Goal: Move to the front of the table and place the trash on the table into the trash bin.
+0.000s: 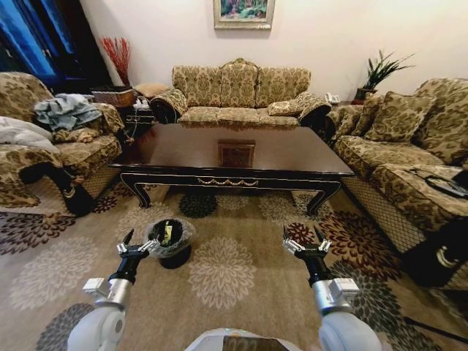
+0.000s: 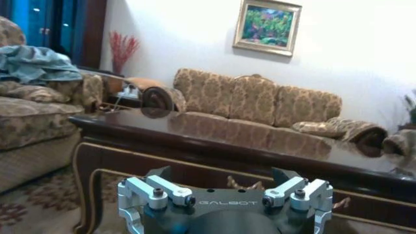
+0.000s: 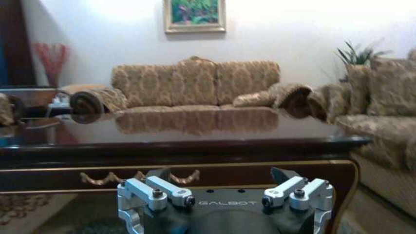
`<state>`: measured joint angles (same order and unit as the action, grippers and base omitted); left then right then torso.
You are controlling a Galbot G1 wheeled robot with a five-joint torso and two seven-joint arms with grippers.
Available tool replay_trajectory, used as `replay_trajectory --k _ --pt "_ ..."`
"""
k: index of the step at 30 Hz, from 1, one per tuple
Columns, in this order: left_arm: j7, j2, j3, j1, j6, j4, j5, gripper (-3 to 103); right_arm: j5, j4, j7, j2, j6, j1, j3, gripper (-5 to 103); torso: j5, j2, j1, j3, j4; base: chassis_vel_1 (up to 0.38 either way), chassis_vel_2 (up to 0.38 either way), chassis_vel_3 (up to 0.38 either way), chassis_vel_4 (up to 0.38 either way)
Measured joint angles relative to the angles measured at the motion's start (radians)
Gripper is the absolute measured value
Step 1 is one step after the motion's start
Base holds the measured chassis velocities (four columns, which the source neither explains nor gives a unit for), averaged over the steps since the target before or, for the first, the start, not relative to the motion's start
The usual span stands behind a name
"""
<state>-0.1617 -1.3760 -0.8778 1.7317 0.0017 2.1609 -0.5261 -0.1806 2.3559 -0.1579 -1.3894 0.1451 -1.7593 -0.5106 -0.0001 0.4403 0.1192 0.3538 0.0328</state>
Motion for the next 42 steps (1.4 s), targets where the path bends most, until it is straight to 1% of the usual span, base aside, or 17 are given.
replay_trajectory --k 2,3,4,5,6,7,10,42 --pt "-0.008 0.012 0.000 0.002 0.007 0.012 -0.026 100 -0.002 -0.017 0.029 -0.021 -0.021 -0.012 -0.028 100 0.0001 0.000 0.000 0.000 -0.0001 -0.057 0.012 0.039 -0.034" --pt "-0.018 0.023 -0.001 0.005 0.023 0.024 -0.037 100 0.003 -0.026 0.057 -0.038 -0.038 -0.023 -0.045 100 0.0003 0.000 0.000 0.000 -0.0002 0.000 0.000 0.000 0.000" --pt "-0.019 0.027 -0.002 0.006 0.035 0.032 -0.039 100 0.007 -0.027 0.067 -0.046 -0.049 -0.029 -0.049 100 0.0003 0.000 0.000 0.000 -0.0001 0.000 0.000 0.000 0.000" --pt "-0.019 0.027 -0.002 0.006 0.035 0.032 -0.039 100 0.007 -0.027 0.067 -0.046 -0.049 -0.029 -0.049 100 0.0003 0.000 0.000 0.000 -0.0001 0.000 0.000 0.000 0.000" --pt "-0.019 0.029 -0.003 0.006 0.048 0.040 -0.039 100 0.009 -0.026 0.071 -0.048 -0.056 -0.034 -0.050 100 0.0001 0.000 0.000 0.000 -0.0002 0.000 0.000 0.000 0.000" --pt "-0.019 0.032 -0.005 0.005 0.072 0.052 -0.039 100 0.008 -0.018 0.072 -0.049 -0.057 -0.040 -0.050 100 0.0000 0.000 0.000 0.000 -0.0001 0.000 0.000 0.000 0.000" --pt "-0.018 0.032 -0.006 0.004 0.085 0.058 -0.038 100 0.008 -0.013 0.071 -0.049 -0.054 -0.042 -0.049 100 0.0000 0.000 0.000 0.000 0.0000 0.000 0.000 0.000 0.000" --pt "-0.015 0.031 -0.007 0.003 0.086 0.059 -0.034 100 0.009 -0.009 0.067 -0.047 -0.048 -0.041 -0.047 100 0.0001 0.000 0.000 0.000 0.0000 0.000 0.000 0.000 0.000"
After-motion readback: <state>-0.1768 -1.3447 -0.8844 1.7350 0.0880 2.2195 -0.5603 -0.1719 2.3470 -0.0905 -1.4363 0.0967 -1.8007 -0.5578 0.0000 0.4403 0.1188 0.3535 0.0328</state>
